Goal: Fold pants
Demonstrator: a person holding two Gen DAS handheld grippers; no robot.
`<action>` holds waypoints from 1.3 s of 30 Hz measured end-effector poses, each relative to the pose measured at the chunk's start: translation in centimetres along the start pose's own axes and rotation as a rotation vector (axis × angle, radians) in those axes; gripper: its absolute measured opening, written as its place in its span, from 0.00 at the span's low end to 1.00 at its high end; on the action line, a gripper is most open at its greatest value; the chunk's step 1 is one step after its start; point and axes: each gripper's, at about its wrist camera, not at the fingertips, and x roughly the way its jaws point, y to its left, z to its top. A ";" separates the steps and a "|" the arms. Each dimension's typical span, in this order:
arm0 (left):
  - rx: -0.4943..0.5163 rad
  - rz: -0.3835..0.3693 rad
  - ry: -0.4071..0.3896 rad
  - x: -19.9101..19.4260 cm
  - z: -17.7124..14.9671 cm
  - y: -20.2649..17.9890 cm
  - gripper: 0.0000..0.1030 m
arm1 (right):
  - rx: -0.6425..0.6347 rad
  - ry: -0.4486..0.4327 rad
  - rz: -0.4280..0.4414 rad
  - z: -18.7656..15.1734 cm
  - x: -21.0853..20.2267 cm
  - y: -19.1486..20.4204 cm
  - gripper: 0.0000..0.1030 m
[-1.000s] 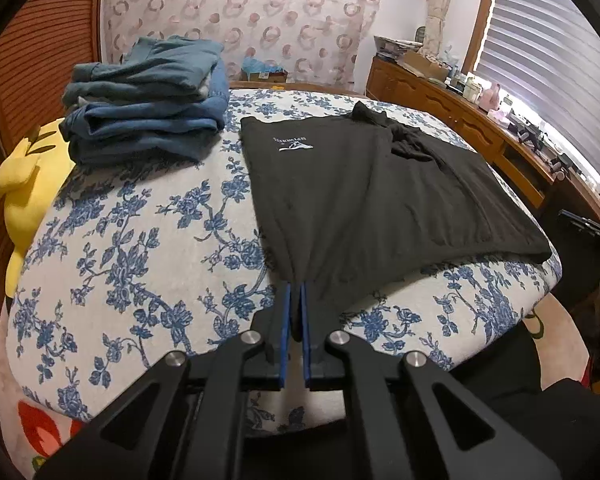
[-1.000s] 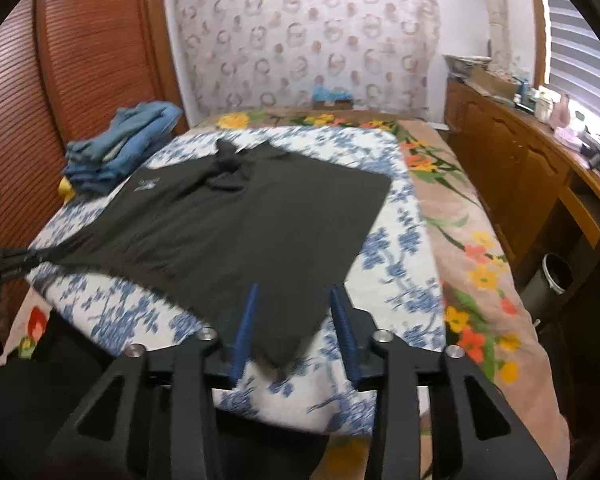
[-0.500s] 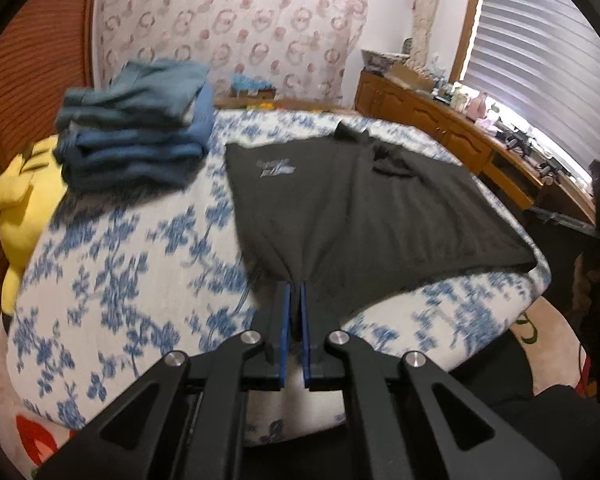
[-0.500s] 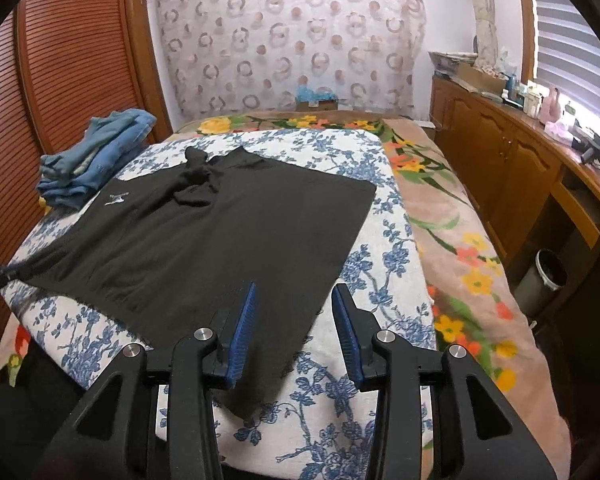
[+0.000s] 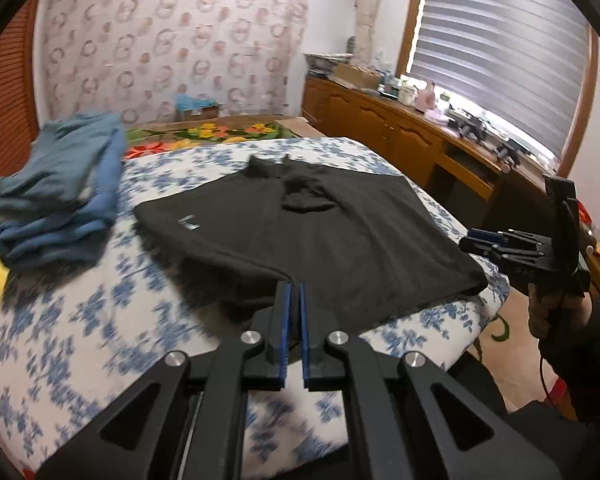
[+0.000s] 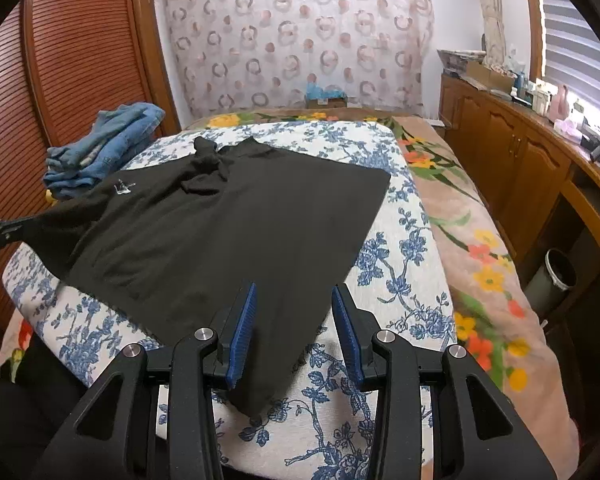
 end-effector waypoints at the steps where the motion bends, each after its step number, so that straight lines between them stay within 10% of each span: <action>1: 0.016 -0.003 0.002 0.4 0.5 -0.6 0.00 | 0.000 -0.001 -0.002 0.0 0.0 0.0 0.38; 28: 0.208 -0.083 0.023 7.9 8.0 -12.9 0.01 | 0.073 -0.072 -0.026 -1.5 -3.4 -3.9 0.38; 39: 0.178 0.041 0.033 7.1 5.7 -7.6 0.37 | 0.042 -0.059 0.003 -0.3 -2.4 -1.2 0.38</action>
